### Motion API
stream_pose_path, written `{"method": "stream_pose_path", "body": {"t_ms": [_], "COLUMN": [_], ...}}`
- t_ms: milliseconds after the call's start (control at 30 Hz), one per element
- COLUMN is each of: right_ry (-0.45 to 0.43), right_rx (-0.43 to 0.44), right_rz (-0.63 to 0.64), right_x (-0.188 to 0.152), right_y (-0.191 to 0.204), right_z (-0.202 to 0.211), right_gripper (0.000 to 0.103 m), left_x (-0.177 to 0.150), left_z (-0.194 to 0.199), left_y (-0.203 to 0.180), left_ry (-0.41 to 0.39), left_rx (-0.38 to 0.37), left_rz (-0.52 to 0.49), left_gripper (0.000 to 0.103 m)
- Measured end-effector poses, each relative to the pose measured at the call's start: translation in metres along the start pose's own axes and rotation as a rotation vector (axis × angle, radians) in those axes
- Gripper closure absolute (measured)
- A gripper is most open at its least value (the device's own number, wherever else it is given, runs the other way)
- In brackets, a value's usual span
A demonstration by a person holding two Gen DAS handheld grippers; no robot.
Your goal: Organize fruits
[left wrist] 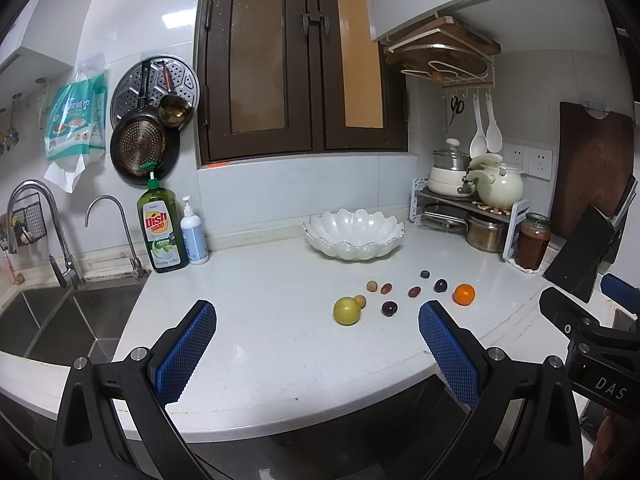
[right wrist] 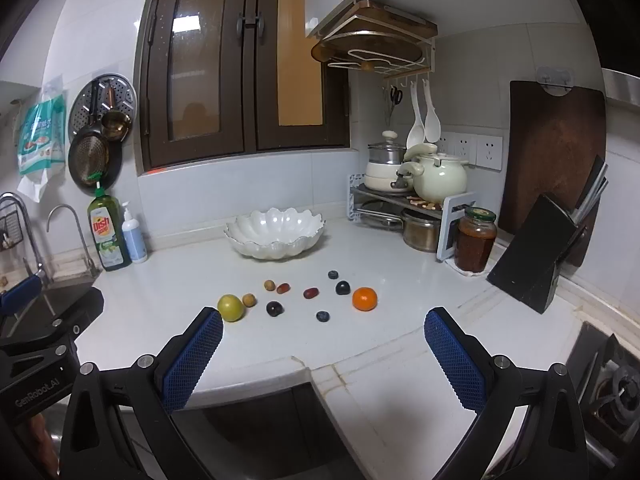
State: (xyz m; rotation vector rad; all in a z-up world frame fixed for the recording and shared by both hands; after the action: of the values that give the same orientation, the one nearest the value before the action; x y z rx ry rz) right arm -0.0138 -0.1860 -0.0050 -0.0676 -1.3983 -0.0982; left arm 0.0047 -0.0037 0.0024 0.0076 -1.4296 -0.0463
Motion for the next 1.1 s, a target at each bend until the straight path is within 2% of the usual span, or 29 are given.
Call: {"method": "stream_pose_path", "body": {"t_ms": [533, 767, 1100], "right_ry": [0.003, -0.007, -0.014], "right_rx": [0.007, 0.015, 0.006], "right_rz": [0.003, 0.007, 0.005], "right_x": [0.0018, 0.0033, 0.0051], "right_y": [0.0020, 0.0008, -0.0018], "right_z": [-0.0015, 0.0012, 0.0035], "right_gripper": [0.001, 0.001, 0.001], "left_x": [0.0020, 0.0021, 0.0058], "left_z": [-0.0008, 0.0015, 0.0049], "left_y": [-0.0043, -0.0034, -0.0047], "left_ry": [-0.008, -0.006, -0.024], "left_rx": [0.005, -0.003, -0.001], "left_rz": [-0.005, 0.022, 0.003], "left_gripper": [0.000, 0.000, 0.000]}}
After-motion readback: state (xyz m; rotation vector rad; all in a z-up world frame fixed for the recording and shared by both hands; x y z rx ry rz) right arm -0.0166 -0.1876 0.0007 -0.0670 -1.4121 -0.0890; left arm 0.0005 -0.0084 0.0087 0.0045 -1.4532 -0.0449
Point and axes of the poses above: each gripper's, at about its wrist camera, not at the fingertips, and z roughly against the way its jaws point, y to its left, x to its top, the point moved 1 cm from there along -z, roughly the way its jaws point, and after that the axes turned 13 degrees about -y, right-handed, at the moved point
